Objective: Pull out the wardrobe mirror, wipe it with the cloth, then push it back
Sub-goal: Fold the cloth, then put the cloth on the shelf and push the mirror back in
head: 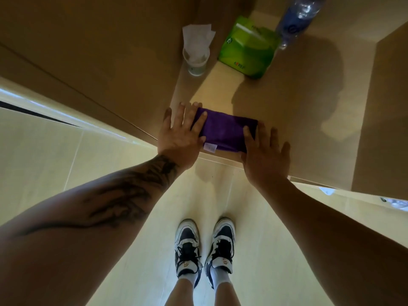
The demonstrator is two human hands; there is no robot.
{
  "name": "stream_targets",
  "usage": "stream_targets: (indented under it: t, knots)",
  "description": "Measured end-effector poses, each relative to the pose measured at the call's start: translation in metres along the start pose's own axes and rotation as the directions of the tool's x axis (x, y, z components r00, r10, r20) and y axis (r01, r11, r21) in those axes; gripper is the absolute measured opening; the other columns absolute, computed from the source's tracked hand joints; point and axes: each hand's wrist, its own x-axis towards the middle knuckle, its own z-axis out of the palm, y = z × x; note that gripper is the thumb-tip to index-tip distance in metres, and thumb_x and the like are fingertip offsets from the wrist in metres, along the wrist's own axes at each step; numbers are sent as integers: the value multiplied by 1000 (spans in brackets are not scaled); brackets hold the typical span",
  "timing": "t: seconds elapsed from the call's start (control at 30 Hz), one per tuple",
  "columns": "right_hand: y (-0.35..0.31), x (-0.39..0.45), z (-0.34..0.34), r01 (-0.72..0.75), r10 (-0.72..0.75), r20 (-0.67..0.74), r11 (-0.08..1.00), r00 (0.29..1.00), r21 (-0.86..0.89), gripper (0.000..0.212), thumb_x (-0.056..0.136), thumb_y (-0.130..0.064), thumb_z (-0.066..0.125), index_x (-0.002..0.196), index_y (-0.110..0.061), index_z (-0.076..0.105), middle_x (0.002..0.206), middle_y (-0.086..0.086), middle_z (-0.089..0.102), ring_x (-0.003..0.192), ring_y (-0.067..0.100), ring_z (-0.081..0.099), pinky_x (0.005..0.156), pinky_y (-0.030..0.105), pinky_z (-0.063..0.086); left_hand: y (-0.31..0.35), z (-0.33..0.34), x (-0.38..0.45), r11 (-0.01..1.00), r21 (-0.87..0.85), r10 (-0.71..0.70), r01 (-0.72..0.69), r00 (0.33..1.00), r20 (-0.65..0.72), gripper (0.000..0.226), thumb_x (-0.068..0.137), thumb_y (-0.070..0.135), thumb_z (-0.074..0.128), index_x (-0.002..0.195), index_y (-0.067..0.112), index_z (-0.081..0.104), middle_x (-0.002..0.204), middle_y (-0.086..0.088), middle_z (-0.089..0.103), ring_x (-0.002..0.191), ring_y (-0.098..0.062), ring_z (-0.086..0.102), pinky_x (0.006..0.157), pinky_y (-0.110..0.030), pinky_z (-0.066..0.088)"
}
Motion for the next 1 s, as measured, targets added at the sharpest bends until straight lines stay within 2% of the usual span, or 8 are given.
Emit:
stream_targets:
  t: [0.07, 0.13, 0.3, 0.43, 0.57, 0.8, 0.9, 1.0]
  knots:
    - [-1, -16, -6, -14, 14, 11, 1000, 1000, 16, 74, 108, -55, 37, 168, -27, 3, 176, 13, 0, 159, 45, 12, 122, 63, 28, 4, -11, -14, 999, -31, 9, -9, 1000, 6, 67, 110, 56, 16, 170, 29, 1, 178, -8, -4, 164, -37, -2, 129, -56, -1]
    - [-2, -34, -18, -10, 10, 9, 999, 1000, 34, 74, 108, -57, 32, 168, -29, -2, 176, 12, -2, 159, 44, 11, 123, 61, 28, 6, -25, -37, 997, -67, 23, -25, 1000, -21, 66, 110, 55, 20, 170, 29, 8, 178, -9, 1, 164, -37, 1, 129, -58, 0]
    - [-11, -91, -73, -45, 40, 47, 992, 998, 114, 73, 108, -57, 31, 167, -35, -6, 176, 11, -6, 160, 43, 7, 123, 60, 28, 10, -87, -108, 985, -157, 62, -69, 997, -51, 64, 108, 57, 30, 168, 33, 22, 177, -11, 12, 164, -38, 6, 129, -59, 4]
    - [-21, -144, -142, -17, 11, 34, 980, 999, 197, 71, 108, -54, 40, 168, -34, 7, 175, 13, 6, 158, 43, 16, 121, 59, 33, 5, -152, -162, 974, -225, 24, -32, 999, -38, 64, 109, 57, 30, 167, 30, 27, 176, -12, 16, 163, -39, 10, 129, -60, 7]
    - [-22, -197, -201, 34, -41, 37, 982, 998, 186, 73, 105, -53, 50, 166, -37, 12, 174, 12, 12, 157, 40, 20, 120, 55, 34, 4, -211, -212, 970, -235, 36, -58, 994, -100, 61, 107, 54, 37, 161, 26, 43, 171, -16, 29, 159, -42, 23, 126, -64, 15]
    - [-18, -274, -287, 61, -55, -44, 984, 998, 169, 73, 105, -54, 50, 165, -36, 15, 172, 11, 15, 155, 37, 24, 118, 50, 34, 18, -297, -273, 963, -258, 45, -71, 994, -104, 64, 107, 58, 38, 165, 31, 32, 174, -12, 23, 162, -39, 13, 127, -61, 11]
    - [-13, -299, -307, 108, -98, -73, 983, 993, 149, 71, 104, -53, 51, 164, -34, 18, 171, 11, 17, 154, 35, 26, 119, 49, 34, 28, -321, -295, 955, -290, 21, -56, 992, -124, 62, 107, 57, 41, 162, 31, 35, 172, -10, 27, 160, -37, 18, 127, -58, 13]
    - [4, -323, -321, 172, -158, -134, 980, 978, 102, 65, 103, -52, 56, 160, -32, 31, 168, 10, 25, 149, 31, 34, 120, 50, 35, 45, -341, -319, 948, -317, -8, -42, 988, -155, 57, 107, 56, 44, 159, 32, 41, 169, -7, 35, 158, -34, 25, 126, -55, 17]
